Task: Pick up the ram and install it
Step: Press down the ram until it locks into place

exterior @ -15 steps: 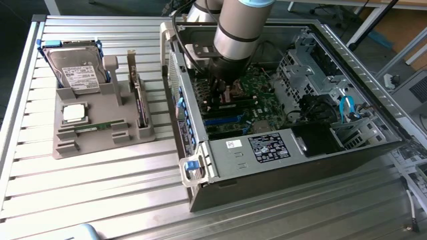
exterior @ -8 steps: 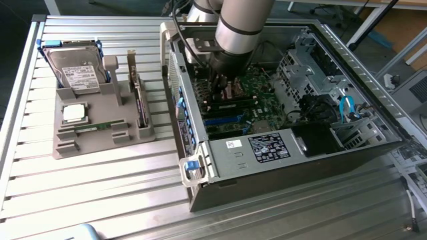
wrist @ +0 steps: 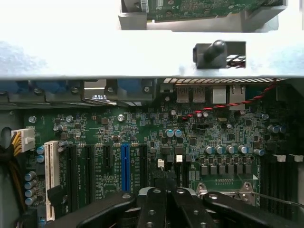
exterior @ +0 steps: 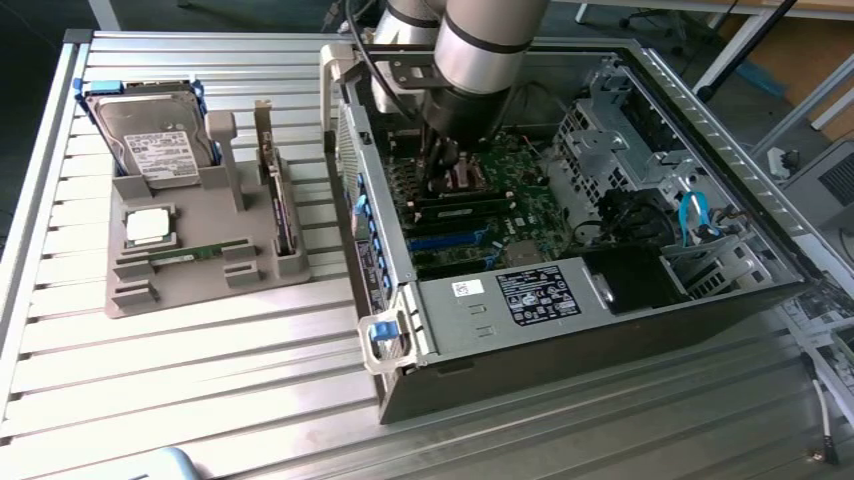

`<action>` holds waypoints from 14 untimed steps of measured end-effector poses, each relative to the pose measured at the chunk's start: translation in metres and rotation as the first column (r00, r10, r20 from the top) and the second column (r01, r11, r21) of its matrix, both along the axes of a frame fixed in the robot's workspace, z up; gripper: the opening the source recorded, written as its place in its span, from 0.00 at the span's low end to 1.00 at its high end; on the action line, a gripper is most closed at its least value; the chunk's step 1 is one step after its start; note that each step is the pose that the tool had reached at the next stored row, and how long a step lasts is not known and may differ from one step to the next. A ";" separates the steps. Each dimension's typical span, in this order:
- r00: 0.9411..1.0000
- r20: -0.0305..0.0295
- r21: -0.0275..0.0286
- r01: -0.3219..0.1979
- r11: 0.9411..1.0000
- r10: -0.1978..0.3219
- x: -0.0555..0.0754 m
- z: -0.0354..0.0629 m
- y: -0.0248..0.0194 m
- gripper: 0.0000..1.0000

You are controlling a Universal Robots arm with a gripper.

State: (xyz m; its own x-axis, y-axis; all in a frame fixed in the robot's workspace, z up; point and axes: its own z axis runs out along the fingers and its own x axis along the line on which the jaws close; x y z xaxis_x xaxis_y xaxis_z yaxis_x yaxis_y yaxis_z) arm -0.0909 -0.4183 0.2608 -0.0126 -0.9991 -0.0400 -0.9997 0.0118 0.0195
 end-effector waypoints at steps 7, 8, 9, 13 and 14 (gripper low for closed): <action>1.000 0.000 0.000 0.000 1.000 0.000 0.000 0.0053 0.0000 0.11; 1.000 0.000 0.000 0.000 1.000 0.000 0.000 0.0053 0.0000 0.11; 1.000 0.000 0.000 0.000 1.000 0.000 0.000 0.0053 0.0000 0.11; 1.000 0.000 0.000 0.000 1.000 0.000 0.005 0.0053 0.0000 0.11; 1.000 0.000 0.000 0.000 1.000 0.000 0.006 0.0054 0.0000 0.11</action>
